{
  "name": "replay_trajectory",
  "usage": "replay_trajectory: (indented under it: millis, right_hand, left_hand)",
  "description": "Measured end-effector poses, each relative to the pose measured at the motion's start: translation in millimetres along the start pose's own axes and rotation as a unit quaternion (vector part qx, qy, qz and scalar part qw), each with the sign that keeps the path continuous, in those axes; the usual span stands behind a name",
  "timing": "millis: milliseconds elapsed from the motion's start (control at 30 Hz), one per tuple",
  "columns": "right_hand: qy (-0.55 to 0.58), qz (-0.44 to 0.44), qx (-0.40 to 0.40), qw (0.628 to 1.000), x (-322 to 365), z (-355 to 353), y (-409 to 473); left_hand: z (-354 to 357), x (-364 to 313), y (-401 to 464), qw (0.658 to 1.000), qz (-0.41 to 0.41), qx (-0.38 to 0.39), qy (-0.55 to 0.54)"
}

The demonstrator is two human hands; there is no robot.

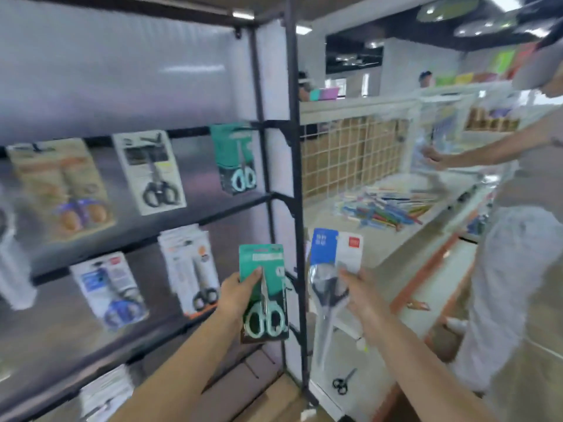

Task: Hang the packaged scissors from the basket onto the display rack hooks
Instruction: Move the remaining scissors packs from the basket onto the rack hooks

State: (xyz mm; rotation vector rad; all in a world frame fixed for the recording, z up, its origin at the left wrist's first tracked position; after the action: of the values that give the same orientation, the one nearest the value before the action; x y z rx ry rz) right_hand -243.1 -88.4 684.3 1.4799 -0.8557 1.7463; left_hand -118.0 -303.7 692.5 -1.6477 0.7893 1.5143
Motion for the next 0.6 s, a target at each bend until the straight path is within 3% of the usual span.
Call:
replay_trajectory:
  millis: [133,367,600]
  right_hand:
    - [-0.026,-0.042,0.038,0.998,35.8,49.3,-7.9]
    - [-0.035,0.007,0.060,0.998,10.4,81.3,2.8]
    - [-0.075,-0.051,0.022,0.996,74.9,60.2,42.2]
  left_hand:
    - [-40.7,-5.2,-26.2,0.998,0.017,-0.042,-0.050]
    - [-64.6,18.5,-27.3,0.996,-0.007,-0.036,-0.076]
    - [-41.9,-66.9,18.0,0.994,0.088,0.013,-0.059]
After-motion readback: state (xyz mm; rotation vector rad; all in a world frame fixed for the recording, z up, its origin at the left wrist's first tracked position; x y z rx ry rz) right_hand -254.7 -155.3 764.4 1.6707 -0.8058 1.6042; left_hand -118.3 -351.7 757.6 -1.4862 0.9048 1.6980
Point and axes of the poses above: each hand's wrist, its own y-axis towards the middle knuckle, its own z-axis out of the palm, x = y × z, the point moved 8 cm from there along y, towards the middle knuckle, and after that the axes turned 15 degrees about x, right-handed, at the moved point
